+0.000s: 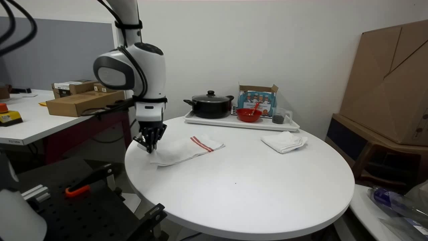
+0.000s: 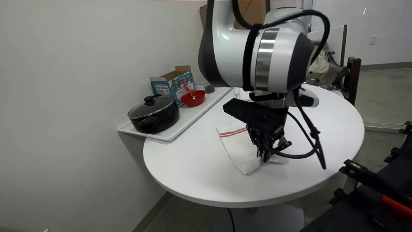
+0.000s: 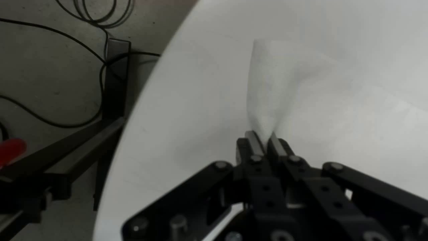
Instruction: Fold the cloth in half
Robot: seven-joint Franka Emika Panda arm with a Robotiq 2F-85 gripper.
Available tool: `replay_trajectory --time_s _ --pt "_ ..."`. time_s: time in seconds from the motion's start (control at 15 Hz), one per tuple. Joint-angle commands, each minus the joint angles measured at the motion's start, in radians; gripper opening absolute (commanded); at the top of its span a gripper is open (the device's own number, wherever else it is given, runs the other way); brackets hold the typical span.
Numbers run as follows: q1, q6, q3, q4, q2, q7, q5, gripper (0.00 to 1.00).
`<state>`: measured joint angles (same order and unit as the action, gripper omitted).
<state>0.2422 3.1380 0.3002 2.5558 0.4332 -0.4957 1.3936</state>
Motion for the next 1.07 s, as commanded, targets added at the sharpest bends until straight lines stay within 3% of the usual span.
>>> replay_trajectory --time_s 0.0,0.07,0.4,1.0 --pt "-0.009 -0.080 0.052 0.153 -0.200 0.027 0.006 0.06" --pt "0.028 -0.104 0.017 0.167 -0.233 0.018 0.002 0.06" --pt "-0.013 -0.147 -0.001 0.197 -0.340 -0.022 -0.088 0.06" --pt "-0.063 -0.258 -0.112 0.032 -0.311 -0.168 -0.480 0.06"
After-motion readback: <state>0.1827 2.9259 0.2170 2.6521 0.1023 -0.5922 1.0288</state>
